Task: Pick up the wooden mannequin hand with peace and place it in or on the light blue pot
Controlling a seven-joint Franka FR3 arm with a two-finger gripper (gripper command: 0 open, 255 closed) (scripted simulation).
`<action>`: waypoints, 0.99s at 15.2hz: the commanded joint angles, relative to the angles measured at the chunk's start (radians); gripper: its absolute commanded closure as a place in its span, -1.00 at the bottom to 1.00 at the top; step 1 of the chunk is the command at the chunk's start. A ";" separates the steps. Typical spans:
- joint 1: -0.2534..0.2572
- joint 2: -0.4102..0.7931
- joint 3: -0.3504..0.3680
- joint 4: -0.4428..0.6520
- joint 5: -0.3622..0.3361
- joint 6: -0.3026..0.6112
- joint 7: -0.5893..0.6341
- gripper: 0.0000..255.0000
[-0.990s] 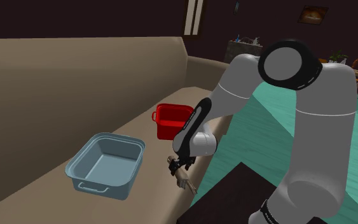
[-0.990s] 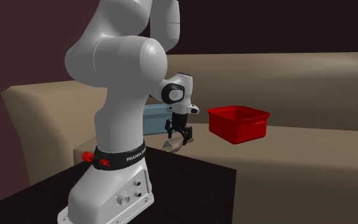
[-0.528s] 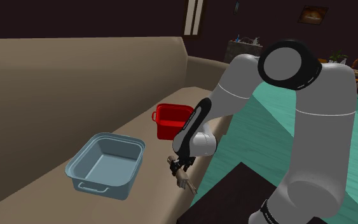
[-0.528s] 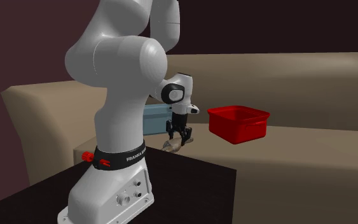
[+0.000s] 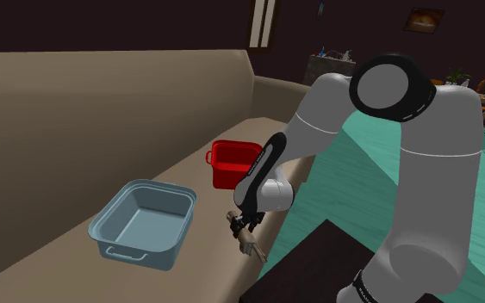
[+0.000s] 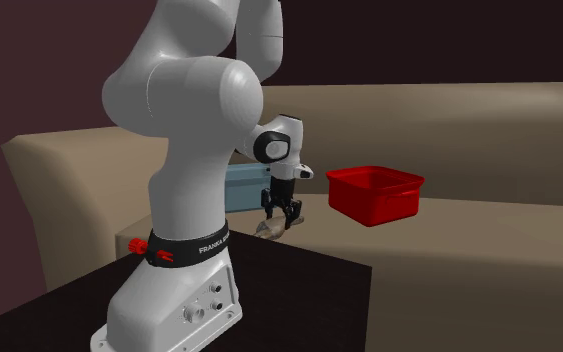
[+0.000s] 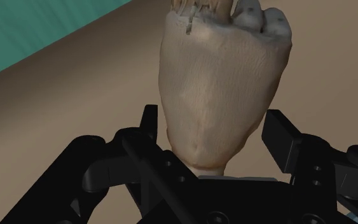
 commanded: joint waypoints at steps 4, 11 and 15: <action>0.040 -0.074 -0.046 -0.024 -0.038 -0.054 0.043 1.00; 0.093 -0.200 -0.117 -0.058 -0.134 -0.147 0.135 1.00; 0.107 -0.269 -0.144 -0.071 -0.194 -0.202 0.189 1.00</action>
